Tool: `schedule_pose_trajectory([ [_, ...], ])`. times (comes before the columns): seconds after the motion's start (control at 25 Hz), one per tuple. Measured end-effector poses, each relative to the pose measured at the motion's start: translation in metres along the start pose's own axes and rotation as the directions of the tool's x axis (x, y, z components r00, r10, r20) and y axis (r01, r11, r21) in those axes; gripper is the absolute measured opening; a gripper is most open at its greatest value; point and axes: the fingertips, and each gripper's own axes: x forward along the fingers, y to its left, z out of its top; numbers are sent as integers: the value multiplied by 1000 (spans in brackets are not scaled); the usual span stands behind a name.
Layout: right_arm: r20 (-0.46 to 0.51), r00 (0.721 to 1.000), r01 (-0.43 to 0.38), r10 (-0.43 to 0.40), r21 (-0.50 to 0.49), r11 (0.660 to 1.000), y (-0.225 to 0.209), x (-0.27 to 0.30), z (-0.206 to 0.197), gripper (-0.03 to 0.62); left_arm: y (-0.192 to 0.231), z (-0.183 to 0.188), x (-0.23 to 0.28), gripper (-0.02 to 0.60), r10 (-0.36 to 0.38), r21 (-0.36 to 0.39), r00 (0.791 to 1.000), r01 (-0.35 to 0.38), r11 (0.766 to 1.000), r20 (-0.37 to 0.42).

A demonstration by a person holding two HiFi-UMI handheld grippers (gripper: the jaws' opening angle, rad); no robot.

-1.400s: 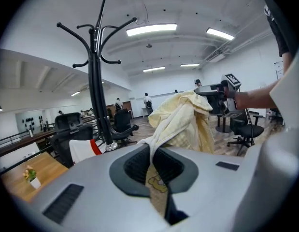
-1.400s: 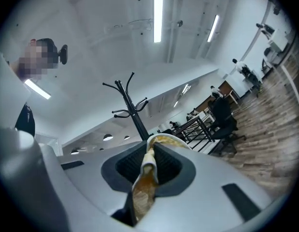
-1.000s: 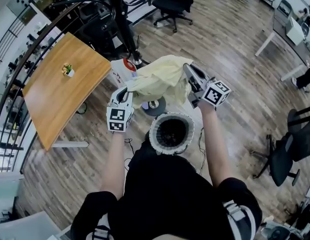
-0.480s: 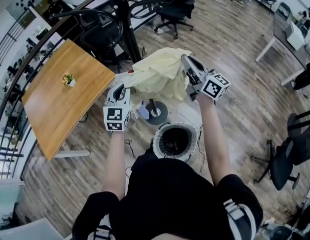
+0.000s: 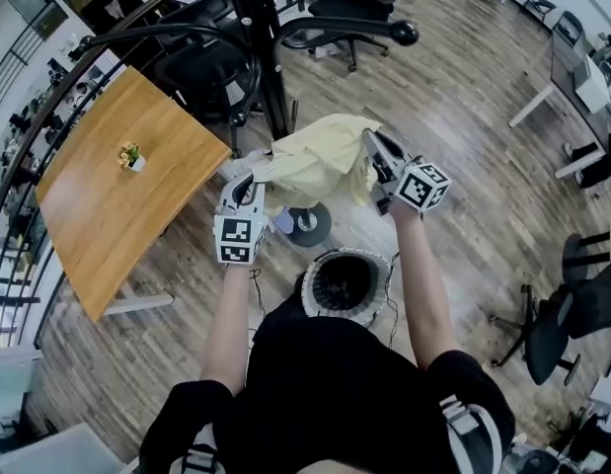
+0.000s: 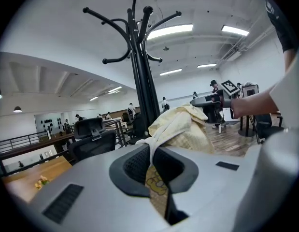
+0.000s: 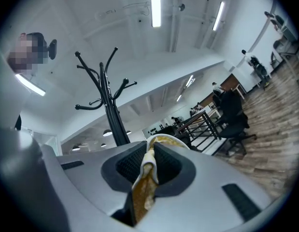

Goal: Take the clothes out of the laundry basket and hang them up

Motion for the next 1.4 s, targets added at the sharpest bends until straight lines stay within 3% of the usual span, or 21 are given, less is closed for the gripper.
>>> schedule_pose_trajectory([
  [0.36, -150, 986, 83, -76, 41, 996, -39, 14, -69, 54, 12, -50, 22, 31, -6, -38, 993, 2, 999, -117],
  [0.6, -277, 956, 115, -97, 49, 992, -49, 18, -117, 58, -3, -94, 32, 31, -78, -83, 974, 62, 995, -211],
  [0.84, -284, 957, 120, -54, 223, 967, -48, 11, -158, 89, -28, -137, 30, 32, -151, -113, 952, 125, 986, -265],
  [1.08, -308, 948, 175, -84, 282, 943, -49, -4, -183, 149, -54, -152, 33, 32, -223, -135, 935, 192, 972, -275],
  [1.28, -288, 947, 224, -140, 284, 932, -51, -21, -186, 175, -64, -150, 31, 35, -232, -132, 936, 204, 970, -263],
  [1.4, -282, 947, 235, -155, 278, 931, -49, -26, -185, 196, -66, -152, 29, 88, -240, -141, 934, 208, 968, -264],
])
